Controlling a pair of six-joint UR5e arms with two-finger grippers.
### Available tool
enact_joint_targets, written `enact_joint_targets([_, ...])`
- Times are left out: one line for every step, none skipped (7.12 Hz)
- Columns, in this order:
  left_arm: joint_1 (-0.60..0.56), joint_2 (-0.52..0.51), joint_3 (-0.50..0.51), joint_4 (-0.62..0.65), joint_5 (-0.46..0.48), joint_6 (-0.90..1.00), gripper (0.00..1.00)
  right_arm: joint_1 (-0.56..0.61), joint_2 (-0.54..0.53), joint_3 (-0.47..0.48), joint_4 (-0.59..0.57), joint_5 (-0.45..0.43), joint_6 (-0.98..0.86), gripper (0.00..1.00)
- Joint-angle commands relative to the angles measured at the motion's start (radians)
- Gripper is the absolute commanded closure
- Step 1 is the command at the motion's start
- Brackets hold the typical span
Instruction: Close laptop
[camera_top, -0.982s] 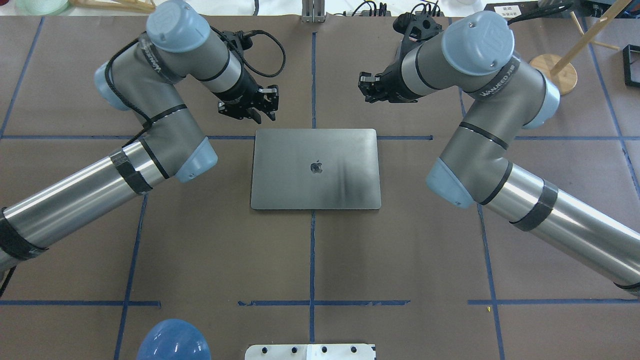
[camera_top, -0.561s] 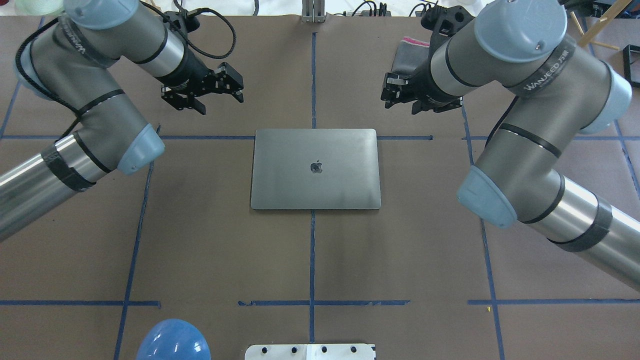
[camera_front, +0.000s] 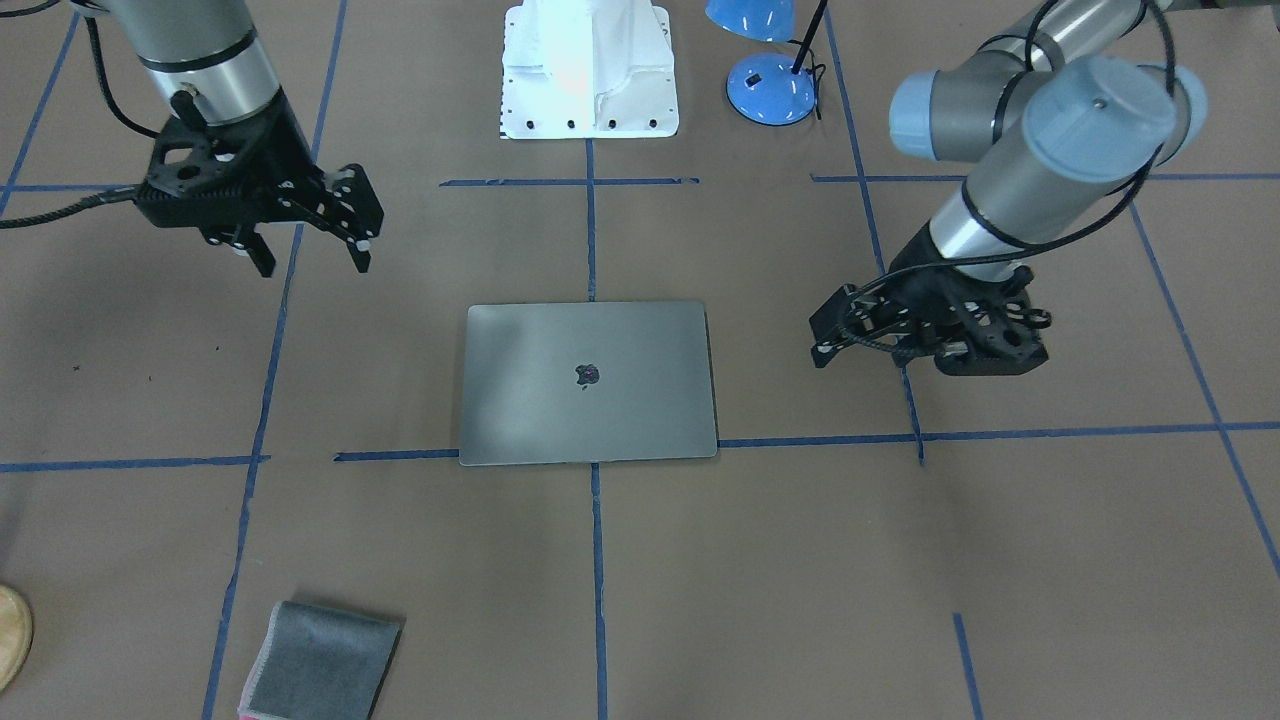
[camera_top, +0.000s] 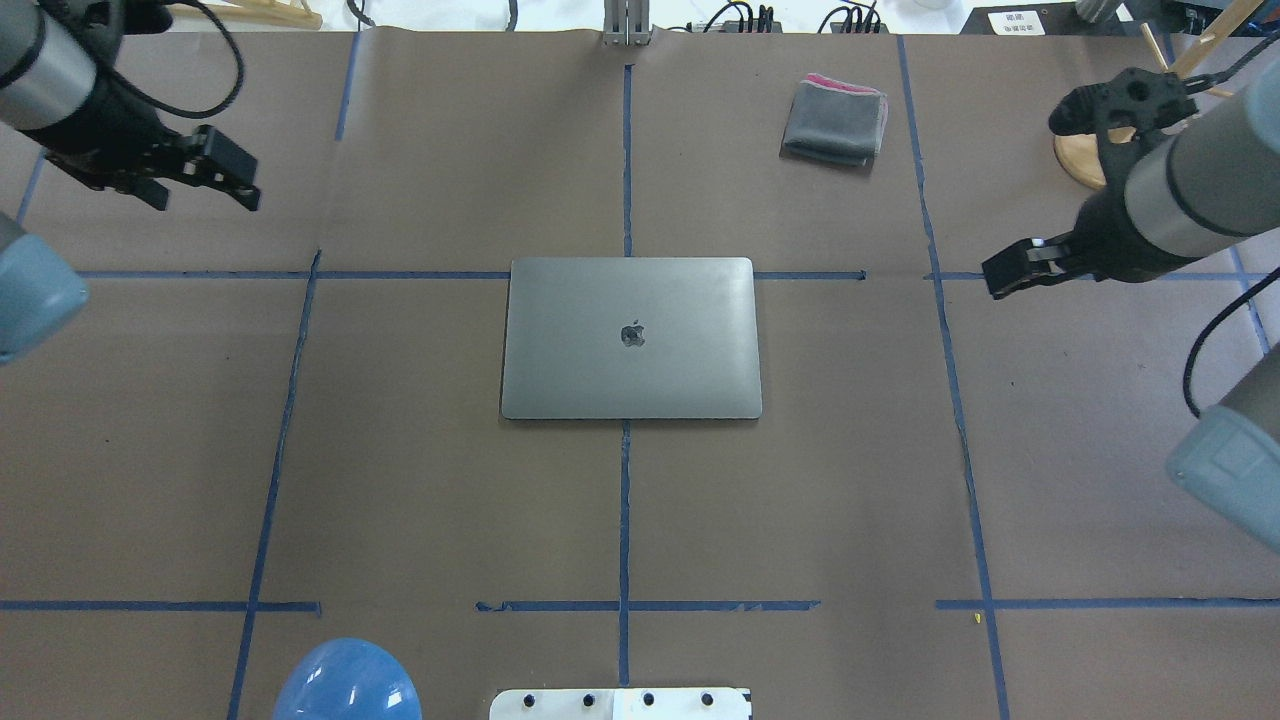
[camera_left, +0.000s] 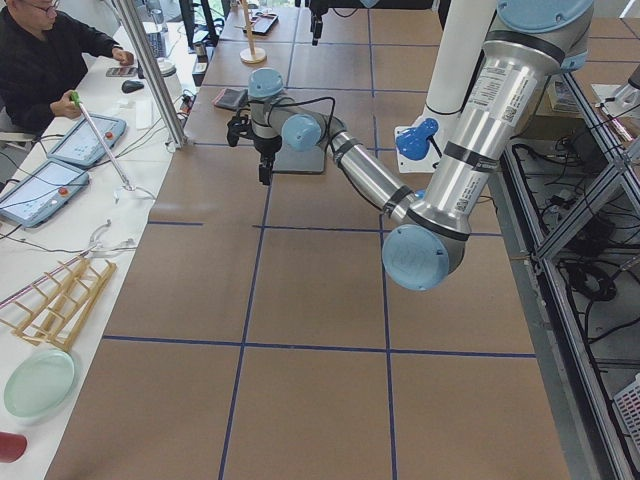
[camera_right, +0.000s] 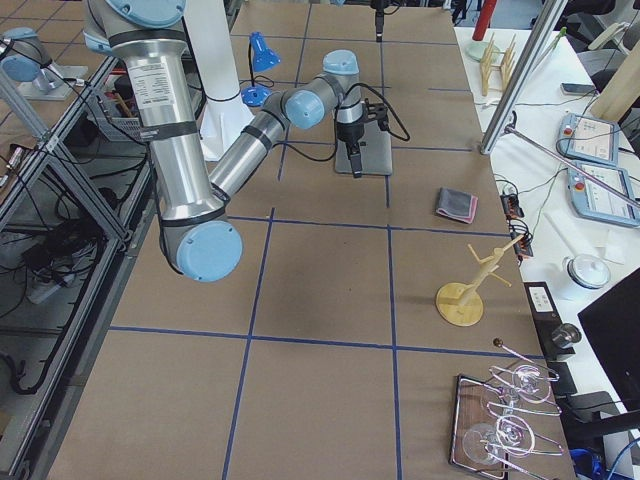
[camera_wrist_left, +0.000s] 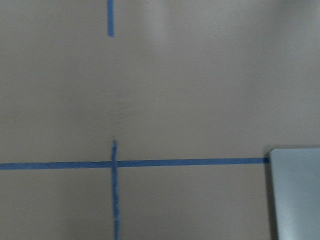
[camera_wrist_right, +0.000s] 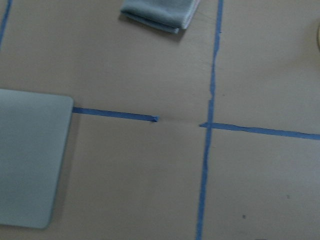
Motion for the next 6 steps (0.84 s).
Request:
enact_joint_targets([-0.196,0.171,-0.041,0.112,-0.008,0.392,0.01,0.193,-0.176,-0.064,0.116,0.148,-0.297,0.0])
enact_joint_targets([-0.308,0.215,0.046,0.112,-0.08,0.57,0.01,0.302,-0.279,-0.125,0.192,0.213,-0.482,0.0])
enact_joint_targets([-0.408,0.227,0.158,0.111,-0.164,0.723,0.01,0.414,-0.33,-0.232,0.275,0.304,-0.632,0.0])
enact_joint_targets([-0.453,0.254,0.235,0.101,-0.168,0.819,0.01,0.503,-0.37,-0.311,0.311,0.361,-0.745,0.0])
enact_joint_targets([-0.462,0.276,0.252,0.103,-0.168,0.853,0.01,0.563,-0.375,-0.354,0.311,0.396,-0.772,0.0])
enact_joint_targets([-0.475,0.308,0.254,0.101,-0.168,0.858,0.0,0.573,-0.366,-0.377,0.312,0.401,-0.767,0.0])
